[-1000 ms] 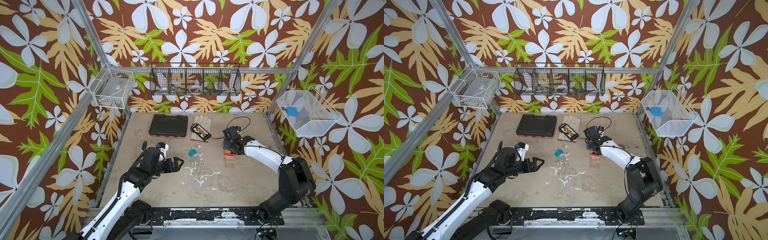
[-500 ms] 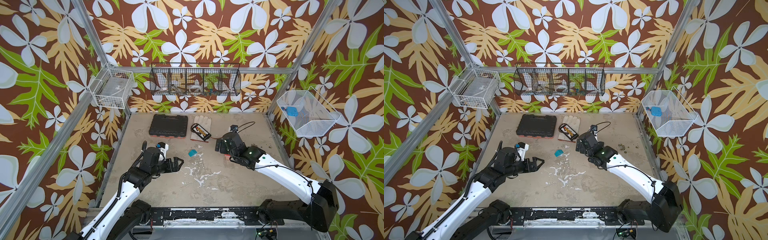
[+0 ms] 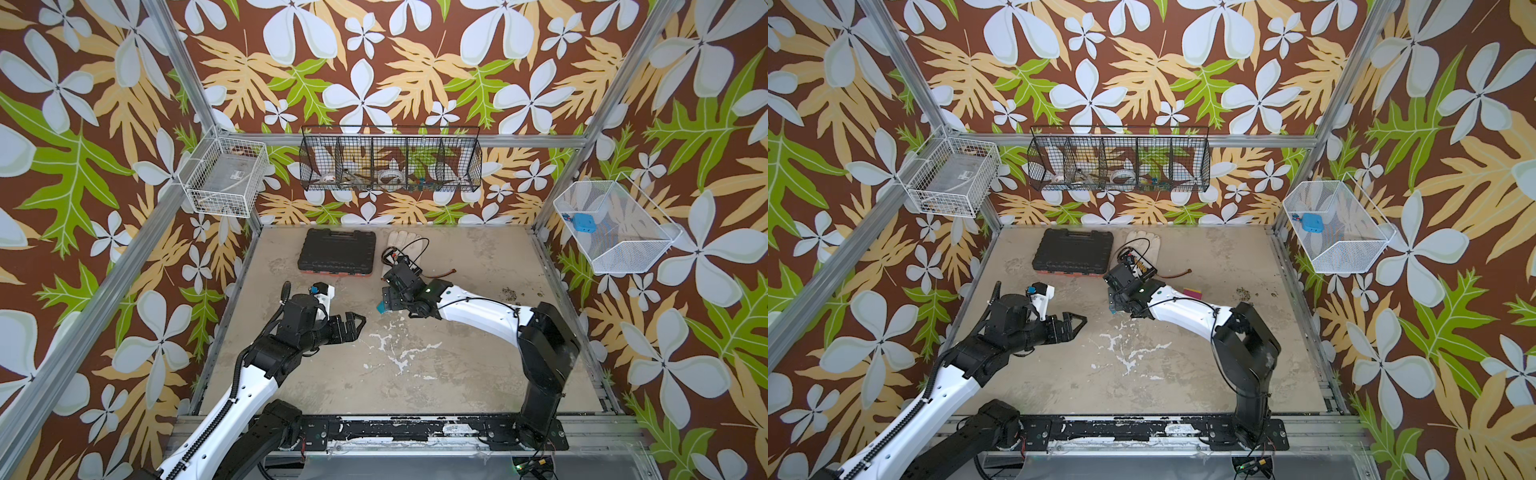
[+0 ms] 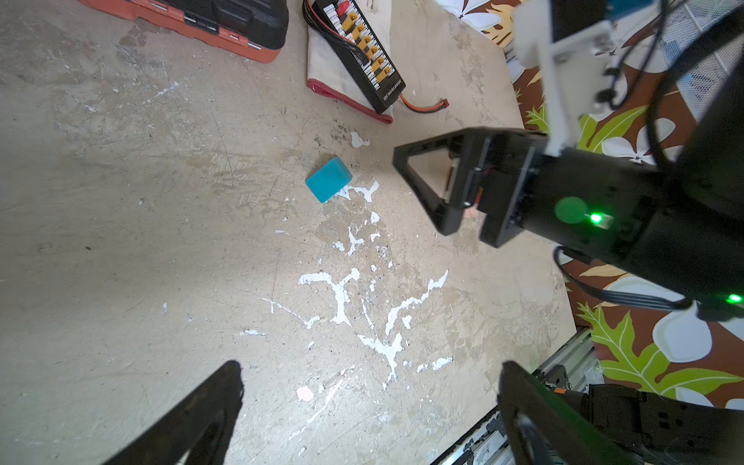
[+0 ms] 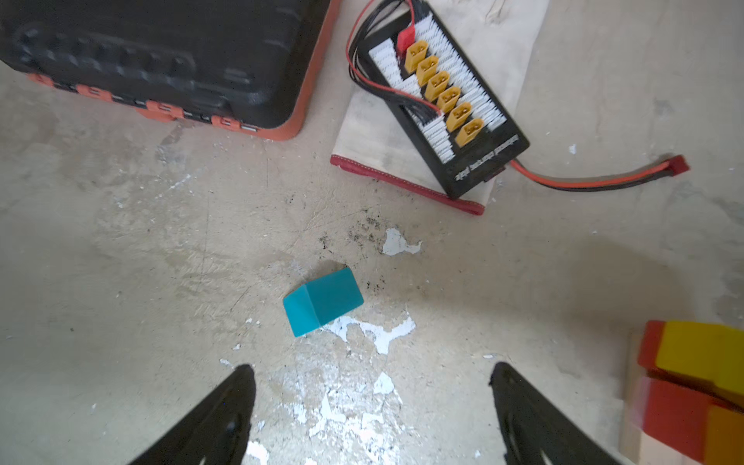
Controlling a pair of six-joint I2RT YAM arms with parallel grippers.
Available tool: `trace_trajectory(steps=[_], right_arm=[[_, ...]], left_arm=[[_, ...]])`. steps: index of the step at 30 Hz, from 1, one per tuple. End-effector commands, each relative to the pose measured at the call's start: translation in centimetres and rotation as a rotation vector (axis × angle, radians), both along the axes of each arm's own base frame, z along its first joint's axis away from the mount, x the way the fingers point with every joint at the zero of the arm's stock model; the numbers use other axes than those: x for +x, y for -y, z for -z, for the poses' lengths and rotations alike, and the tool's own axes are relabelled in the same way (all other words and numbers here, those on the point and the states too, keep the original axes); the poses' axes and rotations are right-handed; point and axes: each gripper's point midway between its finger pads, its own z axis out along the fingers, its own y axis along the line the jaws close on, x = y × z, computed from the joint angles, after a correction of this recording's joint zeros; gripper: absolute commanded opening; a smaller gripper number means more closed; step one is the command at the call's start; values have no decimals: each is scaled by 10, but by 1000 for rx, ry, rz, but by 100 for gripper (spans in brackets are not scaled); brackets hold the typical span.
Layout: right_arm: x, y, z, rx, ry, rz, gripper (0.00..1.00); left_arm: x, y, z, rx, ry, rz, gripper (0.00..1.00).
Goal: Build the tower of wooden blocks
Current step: 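Raise the right gripper and move it over the teal block, then lower the open right gripper around the teal block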
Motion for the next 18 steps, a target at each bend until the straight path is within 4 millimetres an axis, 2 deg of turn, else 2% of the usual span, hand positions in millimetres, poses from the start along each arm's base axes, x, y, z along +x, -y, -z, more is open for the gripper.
trace_trajectory(steps=[1, 5, 9, 12, 18], right_arm=[[7, -8, 14, -14, -38, 26, 92], [19, -22, 38, -43, -71, 39, 91], [27, -24, 56, -91, -82, 58, 91], [31, -22, 67, -133, -85, 73, 91], [28, -9, 75, -186, -82, 95, 89]], left_arm=[[1, -1, -3, 3, 12, -2, 100], [1, 0, -3, 0, 12, 2, 100], [0, 0, -2, -2, 8, 3, 100], [0, 1, -2, -3, 7, 6, 100], [0, 2, -1, -5, 5, 10, 100]])
